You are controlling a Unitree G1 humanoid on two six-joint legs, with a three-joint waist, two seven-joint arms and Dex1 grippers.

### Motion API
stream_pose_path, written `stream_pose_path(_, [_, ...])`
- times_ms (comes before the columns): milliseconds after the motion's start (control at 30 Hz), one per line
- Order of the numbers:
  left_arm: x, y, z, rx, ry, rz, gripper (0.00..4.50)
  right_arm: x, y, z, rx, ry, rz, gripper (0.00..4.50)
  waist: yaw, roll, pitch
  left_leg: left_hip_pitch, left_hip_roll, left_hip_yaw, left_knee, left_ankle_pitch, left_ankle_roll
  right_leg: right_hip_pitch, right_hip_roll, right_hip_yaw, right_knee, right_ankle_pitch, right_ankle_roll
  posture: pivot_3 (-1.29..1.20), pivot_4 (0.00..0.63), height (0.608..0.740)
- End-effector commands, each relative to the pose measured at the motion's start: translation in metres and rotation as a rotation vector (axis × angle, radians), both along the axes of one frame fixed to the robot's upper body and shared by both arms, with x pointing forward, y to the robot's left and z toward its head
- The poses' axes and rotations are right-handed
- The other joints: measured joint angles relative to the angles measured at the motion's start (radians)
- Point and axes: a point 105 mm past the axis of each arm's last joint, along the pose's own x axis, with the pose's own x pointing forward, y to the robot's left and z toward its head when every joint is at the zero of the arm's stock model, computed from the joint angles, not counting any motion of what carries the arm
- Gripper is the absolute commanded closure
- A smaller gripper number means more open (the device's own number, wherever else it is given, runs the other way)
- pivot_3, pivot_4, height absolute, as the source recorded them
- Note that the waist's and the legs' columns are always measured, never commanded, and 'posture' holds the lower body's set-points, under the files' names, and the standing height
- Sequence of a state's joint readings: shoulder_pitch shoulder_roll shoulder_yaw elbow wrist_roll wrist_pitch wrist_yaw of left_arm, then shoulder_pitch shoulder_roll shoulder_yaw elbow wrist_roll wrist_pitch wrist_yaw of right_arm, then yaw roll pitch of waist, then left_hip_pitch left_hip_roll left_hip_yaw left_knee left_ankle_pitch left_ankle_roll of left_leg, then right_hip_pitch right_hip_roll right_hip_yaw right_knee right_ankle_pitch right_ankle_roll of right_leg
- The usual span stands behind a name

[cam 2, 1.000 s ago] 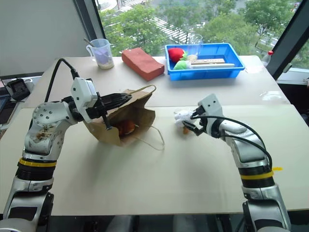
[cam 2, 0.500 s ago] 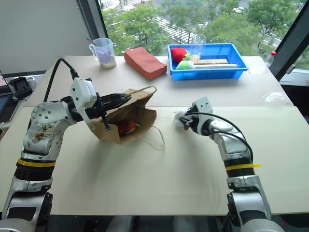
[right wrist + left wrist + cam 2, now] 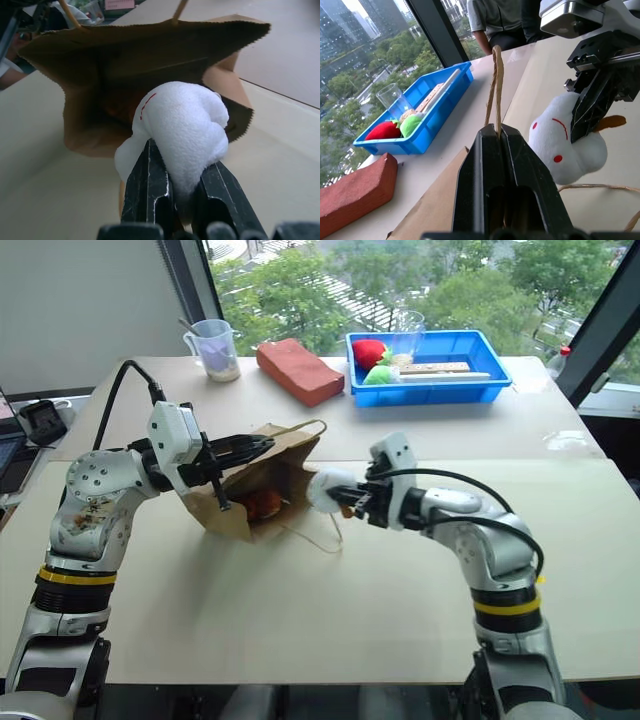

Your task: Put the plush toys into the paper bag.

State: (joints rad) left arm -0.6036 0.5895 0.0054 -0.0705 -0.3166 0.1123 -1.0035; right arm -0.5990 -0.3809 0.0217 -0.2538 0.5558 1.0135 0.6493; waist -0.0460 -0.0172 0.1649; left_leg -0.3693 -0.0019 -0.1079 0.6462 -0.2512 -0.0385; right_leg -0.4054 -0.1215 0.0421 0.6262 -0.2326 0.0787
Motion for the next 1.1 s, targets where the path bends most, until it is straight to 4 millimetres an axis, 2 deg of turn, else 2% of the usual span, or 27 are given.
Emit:
stream_pose_path(33, [-0.004, -0.005, 0.014, -0.011, -0.055, -0.032, 4.50, 0.009, 0.022, 0.005, 0.012, -0.035, 0.016, 4.47, 0.001, 0.000, 0.000, 0.000, 0.000, 0.000, 0.000, 0.000, 0.000, 0.000, 0.000, 0.000, 0.000, 0.000, 0.000, 0.00, 0.150, 0.740])
stream_pose_path(100, [-0.005, -0.009, 0.014, -0.015, -0.055, -0.048, 4.50, 0.024, 0.042, 0.004, 0.039, -0.040, 0.010, 4.47, -0.001, 0.000, 0.000, 0.000, 0.000, 0.000, 0.000, 0.000, 0.000, 0.000, 0.000, 0.000, 0.001, 0.000, 0.000, 0.00, 0.150, 0.740])
stream_pose_path(167, [-0.007, -0.012, 0.014, -0.017, -0.054, -0.062, 4.50, 0.031, 0.059, 0.005, 0.063, -0.039, 0.027, 4.47, -0.004, 0.000, 0.000, 0.000, 0.000, 0.000, 0.000, 0.000, 0.000, 0.000, 0.000, 0.000, 0.002, 0.000, 0.000, 0.00, 0.150, 0.740])
stream_pose_path(333, [-0.009, -0.015, 0.013, -0.019, -0.044, -0.082, 4.50, 0.044, 0.081, -0.002, 0.091, -0.031, 0.032, 4.47, -0.005, 0.000, 0.000, 0.000, 0.000, 0.000, -0.001, 0.000, -0.001, -0.001, 0.000, 0.000, 0.004, 0.000, 0.000, 0.00, 0.150, 0.740])
stream_pose_path(467, [-0.011, -0.016, 0.010, -0.015, -0.037, -0.088, 4.50, 0.059, 0.089, -0.004, 0.133, -0.023, -0.027, 4.47, -0.012, 0.000, 0.000, 0.000, 0.000, 0.000, -0.001, 0.000, -0.001, -0.001, 0.000, 0.000, 0.003, 0.000, 0.000, 0.00, 0.150, 0.740])
stream_pose_path(667, [-0.012, -0.015, 0.010, -0.015, -0.034, -0.085, 4.50, 0.076, 0.084, -0.020, 0.121, -0.008, -0.122, 4.47, -0.024, 0.001, 0.000, 0.000, 0.000, 0.000, -0.002, 0.000, -0.001, -0.002, 0.000, 0.000, 0.004, 0.000, 0.000, 0.00, 0.150, 0.740])
stream_pose_path(700, [-0.012, -0.015, 0.009, -0.015, -0.033, -0.085, 4.50, 0.077, 0.083, -0.020, 0.124, -0.007, -0.123, 3.42, -0.024, 0.001, 0.000, 0.000, 0.000, 0.000, -0.002, 0.000, -0.001, -0.002, 0.000, 0.000, 0.004, 0.000, 0.000, 0.00, 0.150, 0.740])
stream_pose_path(900, [-0.012, -0.014, 0.009, -0.017, -0.031, -0.082, 4.50, 0.076, 0.075, -0.013, 0.125, -0.033, -0.121, 1.44, -0.025, 0.001, 0.000, 0.000, 0.000, -0.001, -0.002, 0.000, -0.001, -0.002, 0.000, 0.000, 0.005, 0.000, 0.000, 0.00, 0.150, 0.740])
stream_pose_path(933, [-0.011, -0.014, 0.009, -0.019, -0.030, -0.082, 4.50, 0.075, 0.071, -0.011, 0.124, -0.041, -0.120, 0.97, -0.025, 0.001, 0.000, 0.000, 0.000, -0.001, -0.002, 0.000, -0.001, -0.002, 0.000, 0.000, 0.005, 0.000, 0.000, 0.00, 0.150, 0.740])
stream_pose_path(1033, [-0.010, -0.015, 0.009, -0.025, -0.029, -0.081, 4.50, 0.071, 0.060, -0.006, 0.101, -0.072, -0.117, 0.05, -0.021, 0.001, 0.000, 0.000, 0.000, -0.001, -0.002, 0.000, -0.001, -0.002, 0.000, 0.000, 0.004, 0.000, 0.000, 0.00, 0.150, 0.740])
stream_pose_path(1100, [-0.010, -0.015, 0.009, -0.029, -0.029, -0.079, 4.50, 0.067, 0.053, -0.004, 0.082, -0.091, -0.120, 0.05, -0.021, 0.001, 0.000, -0.001, 0.000, -0.001, -0.002, 0.000, -0.001, -0.002, 0.000, 0.000, 0.004, 0.000, 0.000, 0.00, 0.150, 0.740])
